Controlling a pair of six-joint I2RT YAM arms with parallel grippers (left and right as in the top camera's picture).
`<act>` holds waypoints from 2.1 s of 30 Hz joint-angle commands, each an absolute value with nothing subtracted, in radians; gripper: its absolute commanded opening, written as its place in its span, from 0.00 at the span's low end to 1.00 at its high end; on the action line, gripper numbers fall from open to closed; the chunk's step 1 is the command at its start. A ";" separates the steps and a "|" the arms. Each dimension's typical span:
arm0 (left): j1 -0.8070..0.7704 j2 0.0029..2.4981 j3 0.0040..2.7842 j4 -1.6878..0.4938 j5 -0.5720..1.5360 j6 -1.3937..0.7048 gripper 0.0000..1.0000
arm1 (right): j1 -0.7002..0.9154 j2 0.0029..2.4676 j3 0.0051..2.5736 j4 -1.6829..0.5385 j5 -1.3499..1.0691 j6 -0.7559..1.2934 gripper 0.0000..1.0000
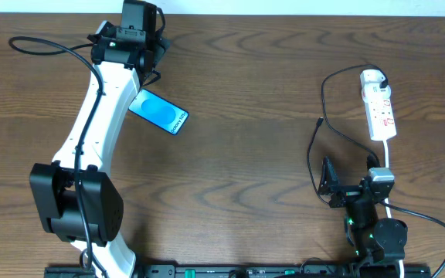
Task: Plug charger to phone and switch on socket
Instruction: 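Lower the left gripper and grasp the phone's top edge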
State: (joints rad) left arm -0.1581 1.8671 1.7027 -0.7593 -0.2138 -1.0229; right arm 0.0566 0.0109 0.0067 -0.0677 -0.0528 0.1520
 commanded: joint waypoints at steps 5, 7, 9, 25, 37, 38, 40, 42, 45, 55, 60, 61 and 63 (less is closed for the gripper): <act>-0.165 1.874 1.721 -0.761 -0.187 -1.041 0.99 | 0.059 0.007 0.005 -0.072 -0.058 0.160 0.99; -0.165 1.874 1.721 -0.762 -0.187 -1.064 1.00 | 0.059 0.007 0.005 -0.072 -0.058 0.160 0.99; -0.165 1.874 1.721 -0.762 -0.186 -1.069 0.98 | 0.059 0.007 0.005 -0.072 -0.058 0.160 0.99; -0.175 1.921 1.721 -0.836 -0.229 -1.147 0.98 | 0.059 0.007 0.005 -0.072 -0.058 0.160 0.99; -0.139 2.090 1.721 -0.873 -0.033 -1.113 0.98 | 0.059 0.007 0.005 -0.072 -0.058 0.160 0.99; -0.139 2.096 1.721 -0.879 -0.034 -1.113 0.98 | 0.059 0.007 0.005 -0.072 -0.058 0.160 0.99; -0.139 2.103 1.721 -0.888 -0.036 -1.112 0.98 | 0.059 0.007 0.005 -0.072 -0.058 0.160 0.99; -0.137 2.105 1.720 -0.890 -0.036 -1.112 0.98 | 0.059 0.007 0.005 -0.072 -0.058 0.160 0.99; -0.134 2.107 1.710 -0.899 -0.036 -1.113 0.98 | 0.059 0.007 0.005 -0.072 -0.058 0.160 0.99; -0.133 2.138 1.698 -0.893 -0.038 -1.113 0.98 | 0.059 0.007 0.005 -0.072 -0.058 0.160 0.99; -0.133 2.172 1.698 -0.891 -0.038 -1.113 0.98 | 0.059 0.007 0.005 -0.072 -0.058 0.160 0.99; -0.133 2.178 1.698 -0.891 -0.038 -1.113 0.98 | 0.059 0.007 0.005 -0.072 -0.058 0.160 0.99; -0.132 2.183 1.698 -0.889 -0.041 -1.112 0.98 | 0.059 0.007 0.005 -0.072 -0.058 0.160 0.99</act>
